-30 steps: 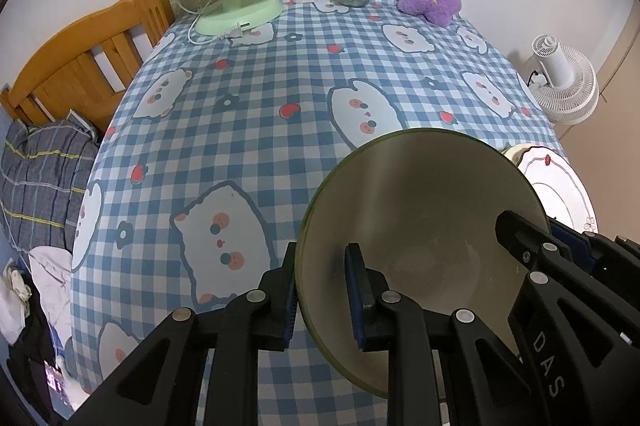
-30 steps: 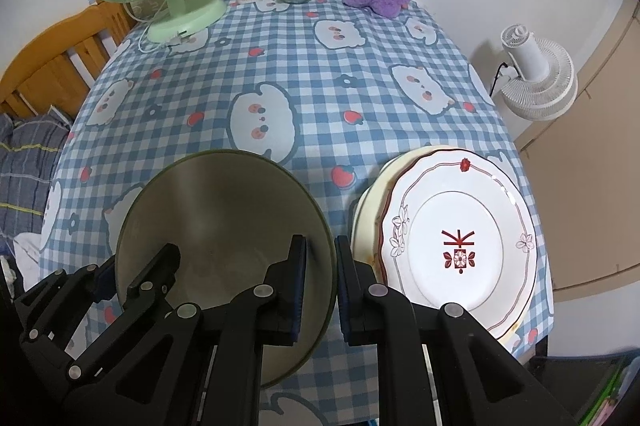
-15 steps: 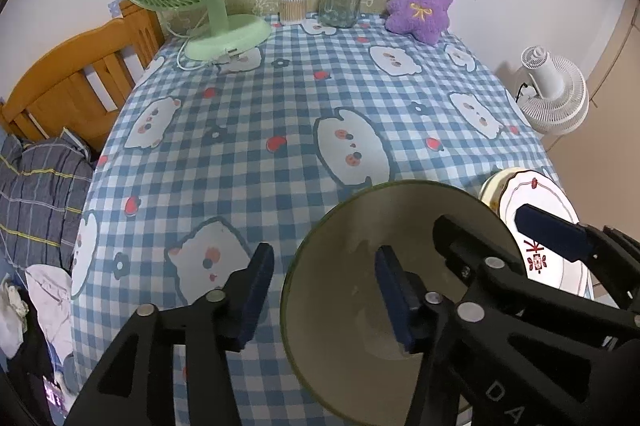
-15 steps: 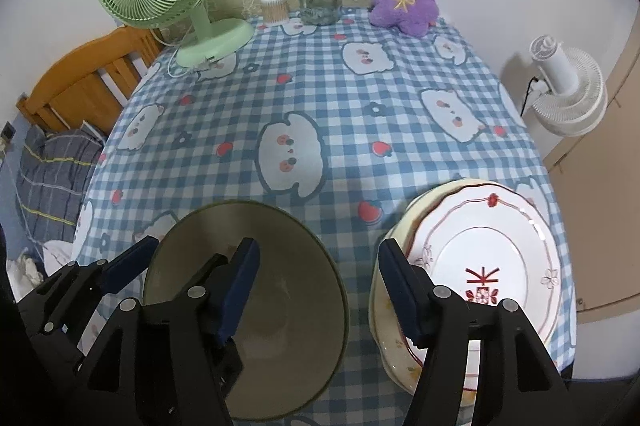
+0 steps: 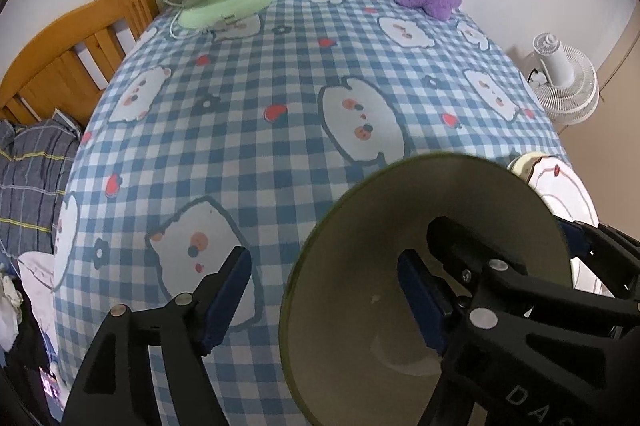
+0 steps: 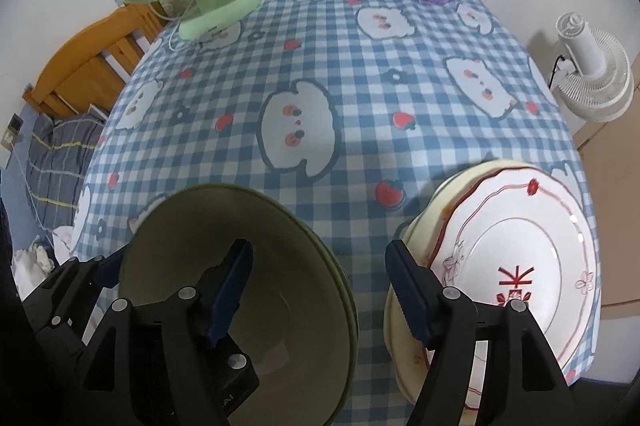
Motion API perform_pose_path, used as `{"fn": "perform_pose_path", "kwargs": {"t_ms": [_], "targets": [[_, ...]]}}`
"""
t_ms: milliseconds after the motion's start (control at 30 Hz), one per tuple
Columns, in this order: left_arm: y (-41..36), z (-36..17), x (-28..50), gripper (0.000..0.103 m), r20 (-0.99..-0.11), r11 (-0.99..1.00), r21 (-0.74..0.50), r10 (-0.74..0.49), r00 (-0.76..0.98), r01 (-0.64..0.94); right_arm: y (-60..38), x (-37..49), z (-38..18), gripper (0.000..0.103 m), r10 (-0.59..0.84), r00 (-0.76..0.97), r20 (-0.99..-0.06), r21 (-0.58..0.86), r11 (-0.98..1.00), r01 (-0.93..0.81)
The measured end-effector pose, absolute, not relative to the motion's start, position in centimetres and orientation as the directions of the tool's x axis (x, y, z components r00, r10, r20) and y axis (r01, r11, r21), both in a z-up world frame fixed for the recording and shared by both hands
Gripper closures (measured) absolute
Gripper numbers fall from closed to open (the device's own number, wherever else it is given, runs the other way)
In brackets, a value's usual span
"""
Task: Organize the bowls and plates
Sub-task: 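Lower the patterned bowl into the nested bowls with both grippers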
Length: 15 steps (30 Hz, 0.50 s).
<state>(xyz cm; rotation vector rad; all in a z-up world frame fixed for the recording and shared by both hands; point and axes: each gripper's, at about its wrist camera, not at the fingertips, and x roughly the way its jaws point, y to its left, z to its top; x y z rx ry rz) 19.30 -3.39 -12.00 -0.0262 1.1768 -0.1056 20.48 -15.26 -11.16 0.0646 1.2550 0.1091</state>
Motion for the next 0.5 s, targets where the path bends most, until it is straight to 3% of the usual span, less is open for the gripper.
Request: {"fn": "perform_pose_path", "kwargs": {"t_ms": [500], "targets": [[-3.5,-12.9,19.0,0.019,-0.922,0.99,-0.125,-0.139,0.362,0.061,-16.1,20.4,-12.6,0.031,0.134,0.294,-0.946,0.142,0.99,0.006]]}}
